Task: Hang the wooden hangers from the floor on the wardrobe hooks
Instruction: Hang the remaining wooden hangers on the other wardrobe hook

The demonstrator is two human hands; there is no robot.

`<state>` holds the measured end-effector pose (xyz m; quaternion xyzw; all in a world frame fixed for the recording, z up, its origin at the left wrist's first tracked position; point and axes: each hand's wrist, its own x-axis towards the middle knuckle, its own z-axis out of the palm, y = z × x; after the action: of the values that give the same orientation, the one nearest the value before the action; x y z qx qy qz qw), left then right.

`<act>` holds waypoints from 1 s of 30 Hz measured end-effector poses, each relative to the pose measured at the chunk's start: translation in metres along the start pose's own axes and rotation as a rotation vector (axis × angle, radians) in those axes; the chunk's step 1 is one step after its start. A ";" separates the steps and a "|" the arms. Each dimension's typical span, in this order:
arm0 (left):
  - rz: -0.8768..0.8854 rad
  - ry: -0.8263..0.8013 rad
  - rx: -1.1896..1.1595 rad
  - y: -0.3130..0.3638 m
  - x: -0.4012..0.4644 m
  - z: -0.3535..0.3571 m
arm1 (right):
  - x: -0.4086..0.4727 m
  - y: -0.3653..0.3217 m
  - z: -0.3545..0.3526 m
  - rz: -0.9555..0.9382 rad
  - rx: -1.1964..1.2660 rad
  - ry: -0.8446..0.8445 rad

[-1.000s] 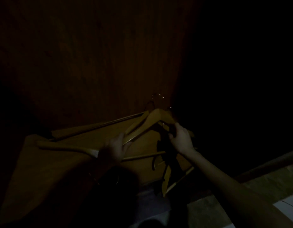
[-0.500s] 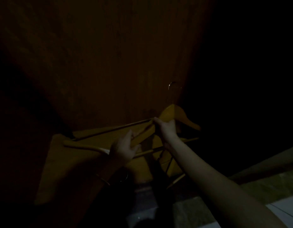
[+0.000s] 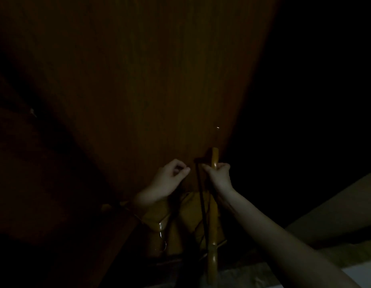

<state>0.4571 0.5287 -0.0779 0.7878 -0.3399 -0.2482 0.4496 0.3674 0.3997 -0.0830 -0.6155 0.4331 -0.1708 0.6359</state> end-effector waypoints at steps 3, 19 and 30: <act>0.039 0.069 0.138 0.072 0.003 -0.036 | -0.030 -0.075 -0.008 -0.176 -0.200 -0.103; 0.228 0.166 0.346 0.362 -0.035 -0.234 | -0.144 -0.414 -0.080 -0.600 -0.324 -0.615; 0.374 0.534 0.617 0.491 -0.049 -0.291 | -0.193 -0.535 -0.085 -1.105 -0.552 -0.094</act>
<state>0.4749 0.5434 0.4948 0.8464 -0.4068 0.1623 0.3028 0.3626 0.3924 0.4922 -0.8974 0.0501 -0.3293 0.2893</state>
